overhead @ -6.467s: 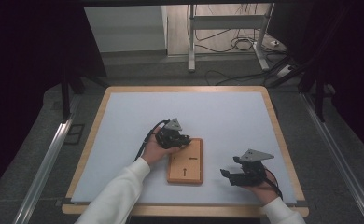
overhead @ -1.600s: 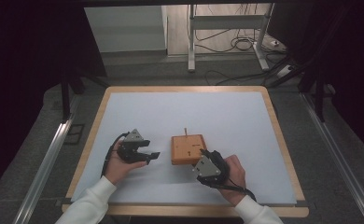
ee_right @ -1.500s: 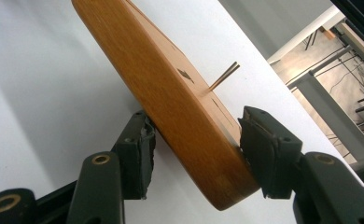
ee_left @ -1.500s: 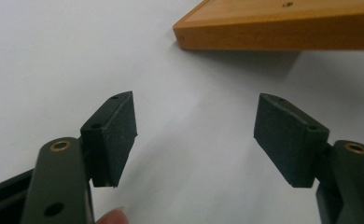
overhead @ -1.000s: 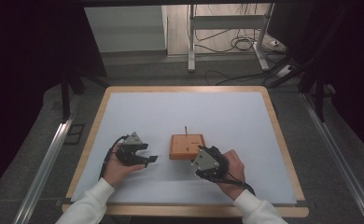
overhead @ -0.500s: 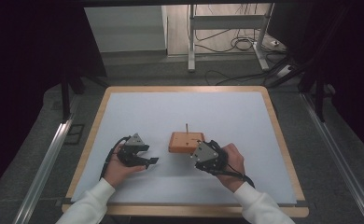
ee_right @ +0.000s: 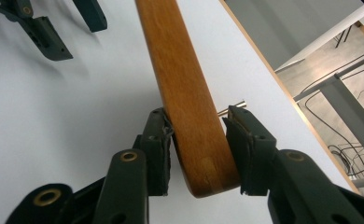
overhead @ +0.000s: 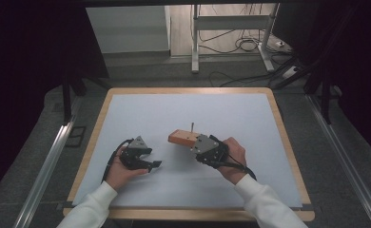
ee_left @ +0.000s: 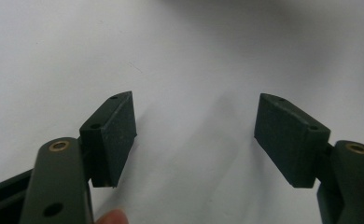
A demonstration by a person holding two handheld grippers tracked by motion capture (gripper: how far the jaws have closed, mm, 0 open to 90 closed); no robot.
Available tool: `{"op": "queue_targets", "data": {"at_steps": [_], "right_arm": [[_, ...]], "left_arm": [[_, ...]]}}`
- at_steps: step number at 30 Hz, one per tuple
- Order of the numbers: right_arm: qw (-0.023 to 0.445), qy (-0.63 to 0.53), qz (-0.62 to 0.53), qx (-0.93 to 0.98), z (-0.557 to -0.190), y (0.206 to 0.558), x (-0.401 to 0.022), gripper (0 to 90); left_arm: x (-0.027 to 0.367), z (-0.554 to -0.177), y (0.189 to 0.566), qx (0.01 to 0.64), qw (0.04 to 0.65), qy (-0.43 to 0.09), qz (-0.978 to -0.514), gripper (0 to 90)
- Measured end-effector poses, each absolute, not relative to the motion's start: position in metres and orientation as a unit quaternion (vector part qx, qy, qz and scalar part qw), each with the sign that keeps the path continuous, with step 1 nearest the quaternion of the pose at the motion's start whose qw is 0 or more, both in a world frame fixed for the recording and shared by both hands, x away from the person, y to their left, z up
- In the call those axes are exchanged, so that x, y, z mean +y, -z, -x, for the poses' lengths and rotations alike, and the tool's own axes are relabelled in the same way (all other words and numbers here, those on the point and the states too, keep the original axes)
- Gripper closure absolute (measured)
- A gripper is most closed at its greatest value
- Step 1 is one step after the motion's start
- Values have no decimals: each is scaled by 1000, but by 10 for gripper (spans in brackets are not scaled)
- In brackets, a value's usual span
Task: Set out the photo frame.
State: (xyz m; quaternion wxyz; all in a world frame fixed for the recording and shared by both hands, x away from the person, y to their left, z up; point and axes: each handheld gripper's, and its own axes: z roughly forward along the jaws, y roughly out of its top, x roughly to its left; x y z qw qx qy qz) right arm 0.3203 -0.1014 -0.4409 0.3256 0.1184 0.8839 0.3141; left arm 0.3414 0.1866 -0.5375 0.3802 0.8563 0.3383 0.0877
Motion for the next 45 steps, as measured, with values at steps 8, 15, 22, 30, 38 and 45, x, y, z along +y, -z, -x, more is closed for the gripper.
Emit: {"op": "queue_targets", "data": {"at_steps": [8,15,22,30,38,45], "right_arm": [[326,-320,-117,882,-324,431,-107,669],[289,-344,-118,885,-315,414,-125,694],[242,-349,-86,901,-300,403,-134,694],[239,-364,-99,895,-312,401,-129,686],[263,-354,-135,887,-333,397,-134,669],[277,-363,-166,874,-346,401,-140,625]], "left_arm": [[187,-342,537,338,380,-87,-857,292],[186,-341,537,337,380,-89,-857,291],[185,-340,537,334,383,-86,-857,291],[185,-340,537,339,385,-85,-854,290],[185,-340,537,338,383,-83,-856,289],[185,-341,537,336,381,-84,-857,287]]}}
